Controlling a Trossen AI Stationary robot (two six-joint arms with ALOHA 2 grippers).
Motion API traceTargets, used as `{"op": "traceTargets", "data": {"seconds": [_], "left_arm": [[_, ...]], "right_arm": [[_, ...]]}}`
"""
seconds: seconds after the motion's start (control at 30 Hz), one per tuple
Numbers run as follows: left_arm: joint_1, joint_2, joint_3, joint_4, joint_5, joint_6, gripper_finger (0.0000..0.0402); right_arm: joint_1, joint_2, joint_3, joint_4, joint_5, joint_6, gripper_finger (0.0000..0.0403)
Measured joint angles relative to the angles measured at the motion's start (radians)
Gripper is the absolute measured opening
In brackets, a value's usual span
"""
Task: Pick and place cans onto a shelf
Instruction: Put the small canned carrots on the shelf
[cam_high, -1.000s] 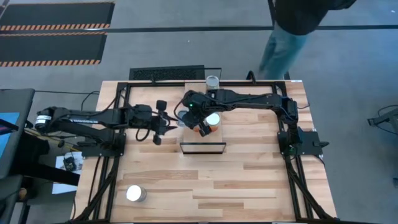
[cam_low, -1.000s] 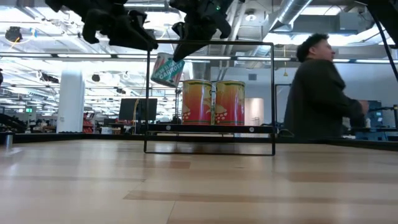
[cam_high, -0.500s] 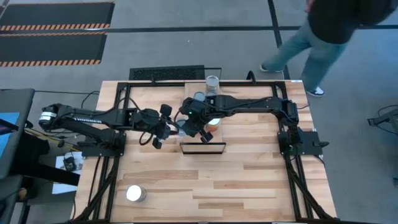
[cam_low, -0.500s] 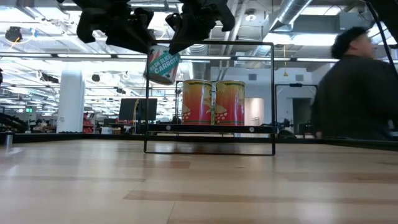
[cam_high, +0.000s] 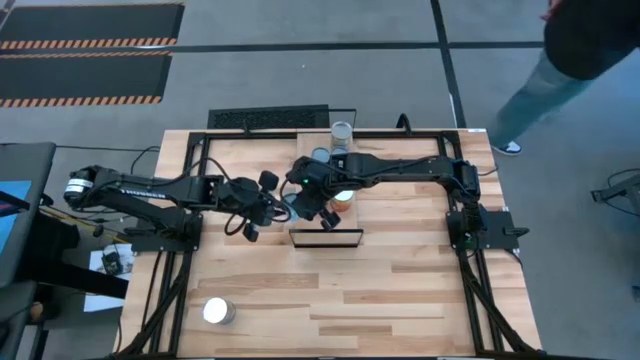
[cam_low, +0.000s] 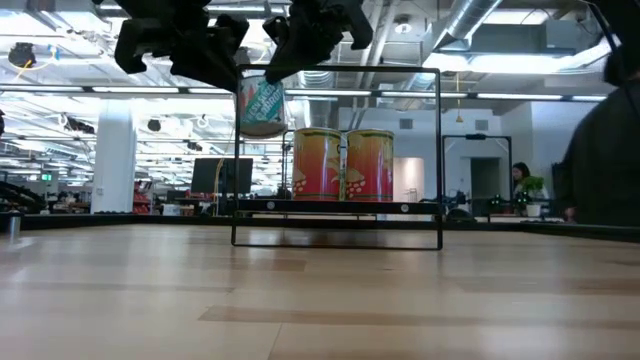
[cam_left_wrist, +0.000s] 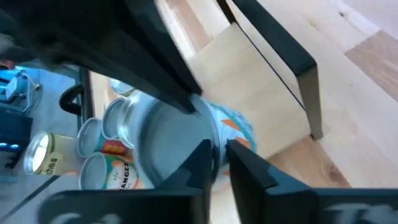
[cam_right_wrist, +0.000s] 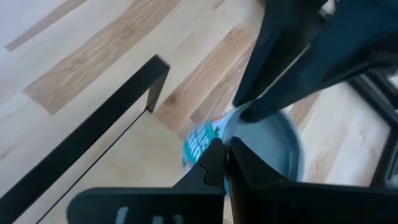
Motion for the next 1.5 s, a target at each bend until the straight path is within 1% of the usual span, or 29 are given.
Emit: {"op": "traceTargets", "data": {"seconds": [0.07,0.2,0.33,0.57,0.67,0.73,0.8,0.9,0.97,1.0,1.07,1.13,1.2,1.3,1.37,1.5], "left_arm": [[0.0,0.002,-0.001,-0.008,0.004,0.011,0.0011],[0.0,0.002,-0.001,-0.013,0.018,0.012,0.0006],[0.0,-0.009,-0.002,-0.018,0.018,0.008,0.0002],[0.004,-0.044,-0.002,-0.04,-0.01,-0.027,0.0],[0.025,-0.054,-0.002,-0.047,-0.016,-0.075,0.0],[0.052,-0.063,-0.002,-0.061,-0.015,-0.106,0.0],[0.084,-0.065,-0.002,-0.046,-0.016,-0.125,0.0],[0.147,-0.062,-0.002,-0.034,0.001,-0.157,0.0],[0.198,-0.049,-0.002,-0.004,0.042,-0.179,0.0],[0.224,-0.037,-0.002,0.001,0.064,-0.187,0.0],[0.27,-0.005,-0.002,0.037,0.109,-0.195,0.0],[0.309,0.033,-0.002,0.078,0.139,-0.197,0.0],[0.342,0.077,-0.002,0.104,0.17,-0.199,0.0],[0.374,0.14,-0.002,0.139,0.219,-0.197,0.0],[0.383,0.181,-0.002,0.18,0.232,-0.192,0.0],[0.398,0.235,-0.002,0.248,0.237,-0.191,0.0]], "right_arm": [[0.0,0.0,0.0,0.012,-0.001,0.0,0.0012],[0.003,0.0,0.0,0.021,0.001,0.001,0.0026],[0.011,-0.001,0.0,0.04,0.019,0.013,0.0054],[0.047,-0.024,0.002,0.041,0.131,0.053,0.0112],[0.069,-0.07,0.005,0.011,0.197,0.082,0.012],[0.082,-0.11,0.005,-0.044,0.239,0.117,0.0113],[0.095,-0.146,0.004,-0.117,0.271,0.161,0.0096],[0.113,-0.202,0.004,-0.226,0.297,0.23,0.0054],[0.116,-0.242,-0.005,-0.289,0.298,0.29,0.0019],[0.116,-0.264,-0.023,-0.297,0.298,0.319,0.0011],[0.116,-0.317,-0.094,-0.304,0.318,0.369,0.0012],[0.116,-0.371,-0.187,-0.271,0.368,0.407,0.0012],[0.117,-0.438,-0.296,-0.232,0.393,0.452,0.0006],[0.12,-0.544,-0.468,-0.101,0.397,0.523,0.0007],[0.128,-0.612,-0.575,-0.012,0.397,0.547,0.0008],[0.15,-0.713,-0.716,0.115,0.425,0.581,0.0004]]}}
